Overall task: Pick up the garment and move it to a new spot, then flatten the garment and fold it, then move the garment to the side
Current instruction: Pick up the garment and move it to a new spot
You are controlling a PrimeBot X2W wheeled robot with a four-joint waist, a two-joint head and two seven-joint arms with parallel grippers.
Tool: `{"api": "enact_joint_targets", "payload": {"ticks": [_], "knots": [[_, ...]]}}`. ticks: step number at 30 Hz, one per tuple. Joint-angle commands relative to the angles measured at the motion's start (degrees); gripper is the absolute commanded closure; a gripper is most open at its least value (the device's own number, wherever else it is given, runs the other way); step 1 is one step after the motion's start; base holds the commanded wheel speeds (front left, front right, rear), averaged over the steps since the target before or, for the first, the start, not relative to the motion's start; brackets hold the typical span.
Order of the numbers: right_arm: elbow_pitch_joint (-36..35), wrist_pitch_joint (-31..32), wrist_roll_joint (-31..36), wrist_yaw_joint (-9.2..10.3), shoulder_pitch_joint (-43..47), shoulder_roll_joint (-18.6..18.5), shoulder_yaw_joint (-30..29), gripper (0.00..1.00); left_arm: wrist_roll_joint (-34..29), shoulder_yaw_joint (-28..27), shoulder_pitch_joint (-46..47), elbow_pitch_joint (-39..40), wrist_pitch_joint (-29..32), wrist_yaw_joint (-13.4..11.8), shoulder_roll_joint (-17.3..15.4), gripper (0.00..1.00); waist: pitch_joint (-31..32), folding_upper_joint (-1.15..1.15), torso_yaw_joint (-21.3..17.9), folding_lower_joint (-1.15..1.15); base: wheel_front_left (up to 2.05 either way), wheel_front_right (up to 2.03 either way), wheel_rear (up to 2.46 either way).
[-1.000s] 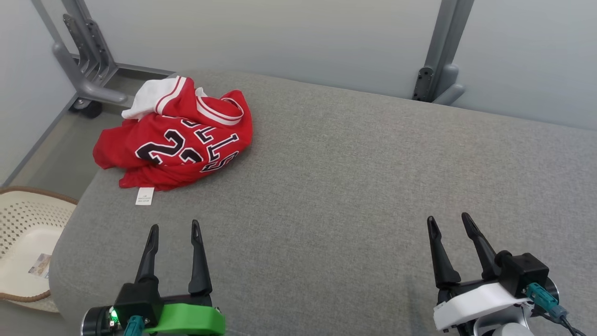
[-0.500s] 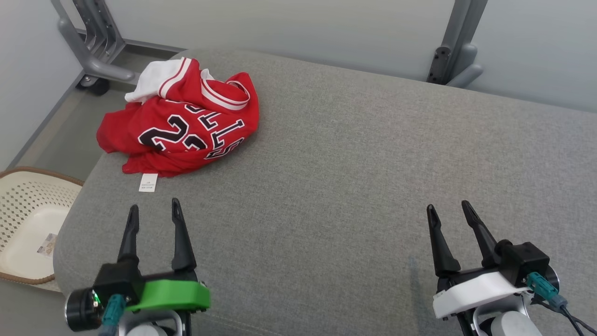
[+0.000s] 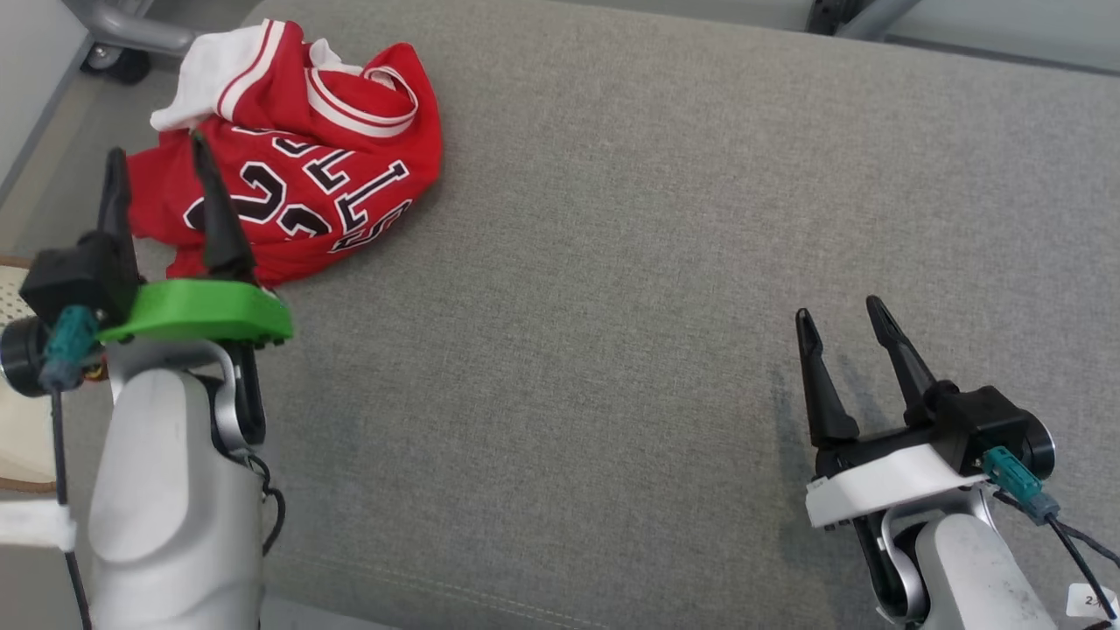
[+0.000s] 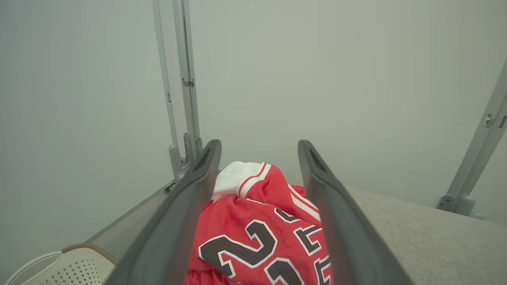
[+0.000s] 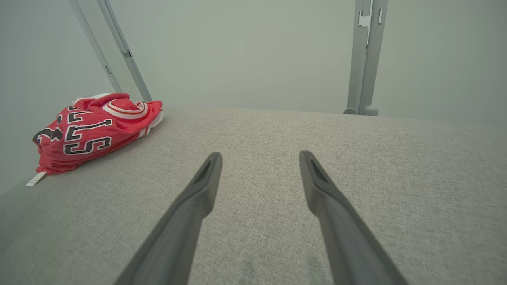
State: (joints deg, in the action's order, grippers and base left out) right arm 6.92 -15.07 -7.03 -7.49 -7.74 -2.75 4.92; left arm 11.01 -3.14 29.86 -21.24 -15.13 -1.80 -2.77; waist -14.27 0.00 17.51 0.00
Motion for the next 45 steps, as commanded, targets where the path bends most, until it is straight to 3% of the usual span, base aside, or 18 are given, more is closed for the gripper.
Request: {"api": "enact_joint_targets", "payload": {"ticks": [1, 10, 14, 21, 28, 29, 30, 31, 40, 45], "knots": [[-0.23, -0.2, 0.45, 0.0, -1.11, -0.25, -0.12, 0.0, 0.26, -0.91, 2.23, -1.5, 0.0, 0.63, -0.25, 0.0, -4.87, 0.0, -1.67, 0.0, 0.0, 0.0, 0.0], [-0.38, -0.2, 1.42, 0.0, -3.17, -1.98, -0.51, 0.0, 3.5, -5.47, 18.27, -26.7, 0.74, 4.21, -2.69, 0.0, -9.69, 0.0, -3.42, 0.0, 0.0, 0.0, 0.0], [-0.59, -0.2, 1.32, 0.0, -3.65, -2.94, -0.15, 0.0, 4.93, -6.35, 24.33, -35.59, 2.68, 4.05, -4.33, 0.0, -11.2, 0.0, -3.72, 0.0, 0.0, 0.0, 0.0], [-0.57, -0.2, 1.09, 0.0, -5.36, -3.81, 1.03, 0.0, 4.93, -5.09, 30.93, -47.1, 7.46, 3.64, -5.81, 0.0, -13.39, 0.0, -4.1, 0.0, 0.0, 0.0, 0.0], [-0.56, -0.2, 0.84, 0.0, -6.15, -4.42, 1.42, 0.0, 4.15, -3.7, 32.37, -50.01, 7.48, 2.97, -4.9, 0.0, -14.28, 0.0, -3.91, 0.0, 0.0, 0.0, 0.0], [-0.52, -0.2, 0.8, 0.0, -6.25, -4.5, 1.44, 0.0, 3.87, -3.36, 32.39, -50.21, 7.11, 3.0, -4.9, 0.29, -14.36, 0.0, -3.9, 0.0, 0.0, 0.0, 0.0], [-0.49, -0.2, 0.79, 0.0, -6.29, -4.57, 1.45, 0.0, 3.93, -3.18, 32.42, -50.37, 6.69, 3.16, -4.91, 0.89, -14.44, 0.0, -3.89, 0.0, 0.0, 0.0, 0.0], [-0.41, -0.2, 0.74, 0.0, -6.32, -4.66, 1.48, 0.0, 3.9, -3.01, 32.44, -50.49, 6.12, 3.45, -4.81, 1.0, -14.47, 0.0, -3.86, 0.0, 0.0, 0.0, 0.0], [0.57, -0.19, 0.3, 0.0, -6.01, -3.72, 2.1, 0.0, 3.47, -2.62, 31.02, -46.8, 0.01, 3.85, -5.86, 1.0, -12.28, 0.0, -3.8, 0.0, 0.0, 0.0, 0.0], [1.08, -0.2, -0.07, 0.0, -5.54, -2.76, 2.33, 0.0, 2.13, -3.34, 28.39, -35.82, -0.02, 3.67, -6.93, 1.0, -9.44, 0.0, -4.34, 0.0, 0.0, 0.0, 0.0]]}}
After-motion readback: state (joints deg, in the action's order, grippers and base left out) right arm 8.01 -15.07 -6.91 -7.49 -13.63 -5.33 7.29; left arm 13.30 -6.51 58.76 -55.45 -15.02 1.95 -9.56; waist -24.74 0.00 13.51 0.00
